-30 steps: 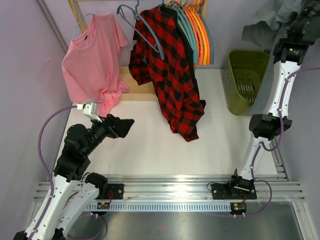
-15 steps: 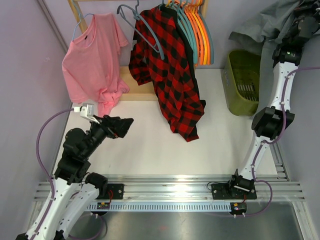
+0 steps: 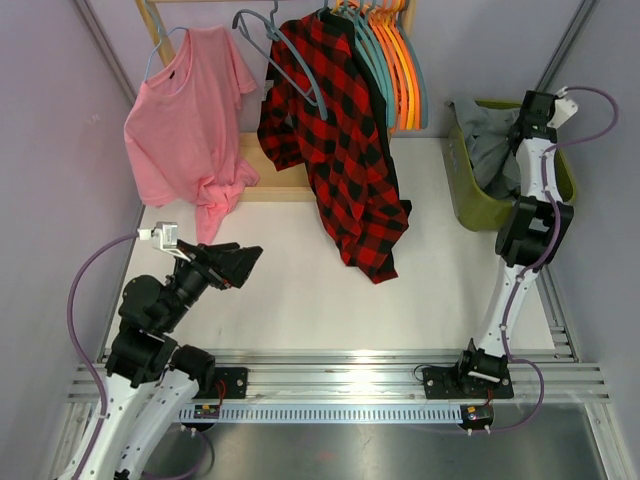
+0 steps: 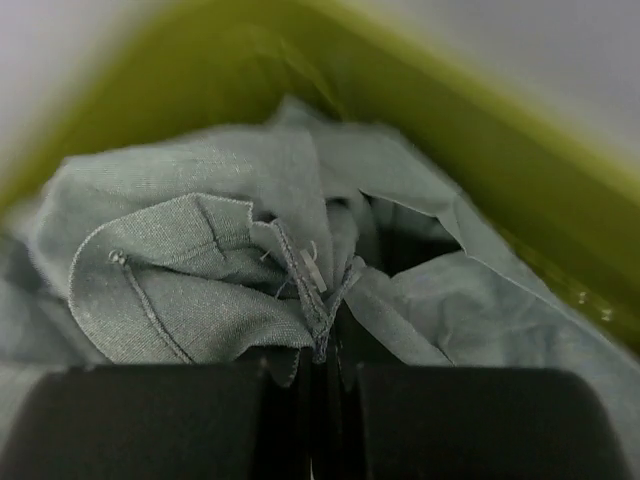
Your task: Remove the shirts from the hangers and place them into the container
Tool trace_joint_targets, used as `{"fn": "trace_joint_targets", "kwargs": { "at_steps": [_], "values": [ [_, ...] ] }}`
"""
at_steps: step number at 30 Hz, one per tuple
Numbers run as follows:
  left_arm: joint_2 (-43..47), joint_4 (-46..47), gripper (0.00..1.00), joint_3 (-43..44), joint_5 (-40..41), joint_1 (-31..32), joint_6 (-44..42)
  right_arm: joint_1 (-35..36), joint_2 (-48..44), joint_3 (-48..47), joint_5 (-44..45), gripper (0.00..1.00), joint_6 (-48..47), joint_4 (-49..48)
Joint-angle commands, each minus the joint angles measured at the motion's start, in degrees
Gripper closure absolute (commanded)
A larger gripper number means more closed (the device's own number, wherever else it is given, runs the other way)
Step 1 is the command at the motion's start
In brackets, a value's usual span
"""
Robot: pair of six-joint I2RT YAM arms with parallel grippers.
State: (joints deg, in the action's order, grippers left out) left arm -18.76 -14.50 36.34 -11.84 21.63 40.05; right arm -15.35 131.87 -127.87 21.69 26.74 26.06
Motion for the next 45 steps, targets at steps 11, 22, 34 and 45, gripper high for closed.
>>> {"fn": "trace_joint_targets", "kwargs": {
  "at_steps": [11,22,34,45],
  "values": [
    [1.80,0.61,0.01,-2.06,-4.33,-0.01,0.90,3.66,-15.36,10.61,-6.58,0.01,-4.42,3.78],
    [2.24,1.41,0.01,-2.15,-6.09,-0.01,0.73,4.63,-31.30,18.52,-20.08,0.01,-9.25,0.48],
    [5.49,-3.08,0.01,0.05,-6.09,-0.01,-2.35,24.13,-71.82,44.29,-30.47,0.01,-10.04,-4.29],
    [3.83,-0.71,0.01,0.66,-5.57,-0.01,-2.61,30.54,-71.06,39.82,-53.24,0.11,-4.42,-7.25]
  ]
}}
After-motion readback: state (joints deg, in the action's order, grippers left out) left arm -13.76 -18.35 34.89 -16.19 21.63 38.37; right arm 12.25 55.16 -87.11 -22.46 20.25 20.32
